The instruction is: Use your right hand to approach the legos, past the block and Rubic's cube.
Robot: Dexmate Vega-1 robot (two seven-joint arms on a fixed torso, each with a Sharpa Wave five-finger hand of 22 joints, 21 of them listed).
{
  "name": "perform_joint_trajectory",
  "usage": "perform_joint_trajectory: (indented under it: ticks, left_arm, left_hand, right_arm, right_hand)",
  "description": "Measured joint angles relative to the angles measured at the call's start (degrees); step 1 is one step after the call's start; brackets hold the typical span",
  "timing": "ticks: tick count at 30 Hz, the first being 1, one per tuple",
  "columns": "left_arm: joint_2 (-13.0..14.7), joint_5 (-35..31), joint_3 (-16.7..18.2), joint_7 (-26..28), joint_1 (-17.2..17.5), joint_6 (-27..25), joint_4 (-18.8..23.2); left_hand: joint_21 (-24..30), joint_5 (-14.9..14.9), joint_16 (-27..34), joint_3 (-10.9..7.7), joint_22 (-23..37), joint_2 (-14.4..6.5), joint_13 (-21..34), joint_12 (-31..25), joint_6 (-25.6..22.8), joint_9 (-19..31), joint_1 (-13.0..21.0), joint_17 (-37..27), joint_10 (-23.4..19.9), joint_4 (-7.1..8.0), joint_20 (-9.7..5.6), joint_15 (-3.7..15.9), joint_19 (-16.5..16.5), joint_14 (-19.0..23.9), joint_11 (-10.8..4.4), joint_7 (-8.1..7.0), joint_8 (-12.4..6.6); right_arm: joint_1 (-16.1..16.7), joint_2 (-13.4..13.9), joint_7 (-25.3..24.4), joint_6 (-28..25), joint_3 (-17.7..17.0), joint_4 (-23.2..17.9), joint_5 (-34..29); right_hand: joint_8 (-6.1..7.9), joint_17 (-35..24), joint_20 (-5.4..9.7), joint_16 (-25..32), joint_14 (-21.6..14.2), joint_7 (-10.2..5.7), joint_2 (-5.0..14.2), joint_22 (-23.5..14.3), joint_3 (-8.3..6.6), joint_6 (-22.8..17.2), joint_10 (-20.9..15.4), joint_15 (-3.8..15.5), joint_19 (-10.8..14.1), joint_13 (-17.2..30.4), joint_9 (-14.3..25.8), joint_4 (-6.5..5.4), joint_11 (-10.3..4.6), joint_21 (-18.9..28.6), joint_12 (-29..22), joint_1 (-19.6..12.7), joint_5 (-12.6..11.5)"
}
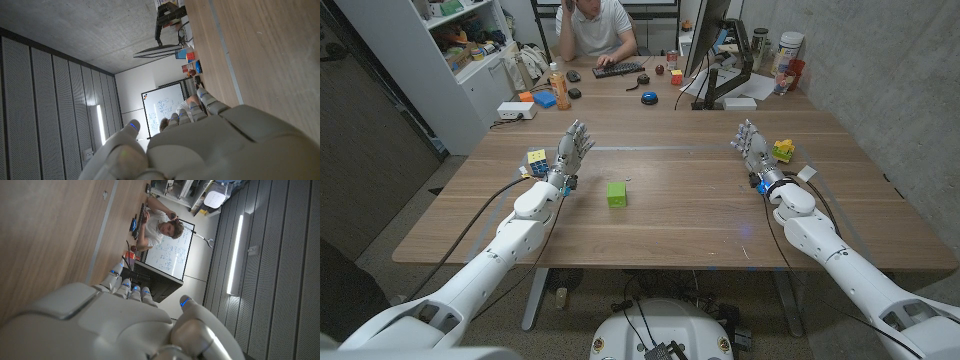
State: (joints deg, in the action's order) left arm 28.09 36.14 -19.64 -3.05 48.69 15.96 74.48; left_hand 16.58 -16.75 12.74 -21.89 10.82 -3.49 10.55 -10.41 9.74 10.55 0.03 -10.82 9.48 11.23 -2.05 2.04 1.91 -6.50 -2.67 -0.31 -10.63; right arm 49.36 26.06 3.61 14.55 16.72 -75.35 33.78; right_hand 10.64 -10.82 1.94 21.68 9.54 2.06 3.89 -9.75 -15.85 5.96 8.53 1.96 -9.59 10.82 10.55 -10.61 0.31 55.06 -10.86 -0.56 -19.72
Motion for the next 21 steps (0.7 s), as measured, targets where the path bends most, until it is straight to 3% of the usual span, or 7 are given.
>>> perform_joint_trajectory:
  ticks: [9,12,14,21]
  left_arm:
    - [-2.6,-2.6,3.5,-2.0,0.9,-1.3,-0.1]
    - [-3.3,-3.3,4.4,-2.5,1.1,-1.7,-0.2]
    - [-3.7,-3.8,5.0,-2.9,1.2,-2.0,-0.2]
    - [-5.2,-5.3,6.6,-4.1,1.5,-2.7,-0.4]
  left_hand:
    - [0.0,0.0,0.0,0.0,0.0,0.0,0.0,0.0,0.0,0.0,0.0,0.0,0.0,0.0,0.0,0.0,0.0,0.0,0.0,0.0,0.0]
    - [0.0,0.0,0.0,0.0,0.0,0.0,0.0,0.0,0.0,0.0,0.0,0.0,0.0,0.0,0.01,0.0,0.0,0.0,0.0,0.0,0.0]
    - [0.0,0.0,0.0,0.0,0.0,0.0,0.0,0.0,0.0,0.0,0.0,0.0,0.0,0.0,0.01,0.0,0.0,0.0,0.0,0.0,0.0]
    - [0.0,0.0,0.0,0.01,0.0,0.0,0.0,0.0,0.0,0.0,0.0,0.0,0.0,0.0,0.01,0.0,0.0,0.0,0.0,0.0,0.0]
  right_arm:
    - [1.5,-6.4,4.9,-3.7,-7.9,-1.1,-8.0]
    - [1.8,-8.1,6.1,-4.3,-9.9,-1.4,-10.0]
    - [1.9,-9.2,7.2,-4.6,-11.1,-1.6,-12.2]
    - [2.4,-11.4,9.5,-4.0,-14.1,-2.6,-18.2]
  right_hand:
    - [0.0,0.0,0.0,0.0,0.0,-0.02,-0.01,0.0,0.01,0.0,-0.2,0.0,0.0,0.0,0.0,0.01,0.09,0.7,-0.1,0.0,0.0]
    - [0.45,0.2,-0.01,0.0,-0.1,-2.01,0.09,0.1,0.2,-2.0,-5.6,0.01,0.0,0.0,0.0,0.2,0.73,0.6,-1.6,-0.1,0.0]
    - [0.86,0.4,-1.09,0.3,-1.9,-3.12,0.36,0.2,0.42,-3.2,-8.2,0.03,-0.2,0.0,0.0,0.42,0.93,0.2,-2.0,-0.4,-0.2]
    - [2.09,0.7,-2.18,0.4,-5.8,-4.4,0.87,0.4,0.66,-8.6,-13.8,0.0,-0.3,0.0,0.3,1.13,1.22,-0.8,-2.9,-1.7,-0.2]
